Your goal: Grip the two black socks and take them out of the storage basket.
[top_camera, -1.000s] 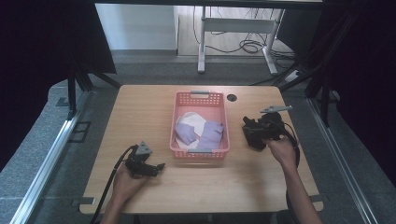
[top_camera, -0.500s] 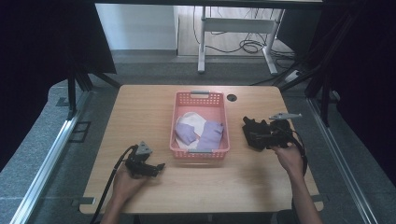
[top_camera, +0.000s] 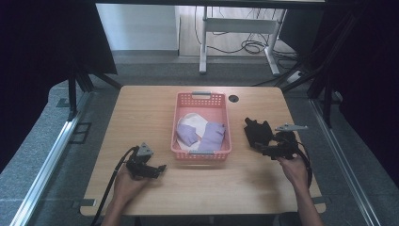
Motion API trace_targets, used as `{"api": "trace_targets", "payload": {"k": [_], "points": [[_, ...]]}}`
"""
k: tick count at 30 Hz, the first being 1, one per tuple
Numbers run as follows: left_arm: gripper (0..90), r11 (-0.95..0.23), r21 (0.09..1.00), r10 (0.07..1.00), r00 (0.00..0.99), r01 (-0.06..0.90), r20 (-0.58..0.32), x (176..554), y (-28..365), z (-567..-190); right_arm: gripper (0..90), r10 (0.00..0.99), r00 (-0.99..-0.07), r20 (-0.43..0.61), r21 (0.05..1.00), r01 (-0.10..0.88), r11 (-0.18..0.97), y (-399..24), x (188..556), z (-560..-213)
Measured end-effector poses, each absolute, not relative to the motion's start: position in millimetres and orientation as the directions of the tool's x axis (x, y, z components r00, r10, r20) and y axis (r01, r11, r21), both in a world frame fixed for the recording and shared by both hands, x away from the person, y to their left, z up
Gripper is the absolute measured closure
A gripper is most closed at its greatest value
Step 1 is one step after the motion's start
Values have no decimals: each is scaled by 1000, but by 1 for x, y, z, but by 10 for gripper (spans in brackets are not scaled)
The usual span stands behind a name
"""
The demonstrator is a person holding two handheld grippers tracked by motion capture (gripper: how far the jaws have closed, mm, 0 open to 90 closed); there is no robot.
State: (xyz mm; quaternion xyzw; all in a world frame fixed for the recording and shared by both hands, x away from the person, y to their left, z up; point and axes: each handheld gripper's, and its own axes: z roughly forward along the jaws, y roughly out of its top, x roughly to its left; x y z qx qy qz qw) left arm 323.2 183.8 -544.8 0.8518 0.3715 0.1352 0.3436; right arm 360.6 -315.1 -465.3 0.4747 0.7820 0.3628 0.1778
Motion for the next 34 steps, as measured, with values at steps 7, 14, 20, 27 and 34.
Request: {"api": "trace_targets", "payload": {"k": [7,14,20,27,34], "points": [[139,-482,689,728,685,541,-28,323,183,-545,141,872,-486,66,720,628,295,-318,353,-480],[139,-483,688,728,685,542,-28,323,184,-545,139,872,-486,67,707,639,302,-319,349,-497],[138,-483,688,728,685,541,-28,323,183,-545,137,872,-482,85,689,660,297,-322,350,-517],[139,-483,688,728,685,541,-28,323,184,-545,134,865,-499,51,685,648,333,-324,351,-535],[138,-483,688,728,685,541,-28,323,183,-545,105,864,-504,0,693,623,363,-321,348,-539]]}}
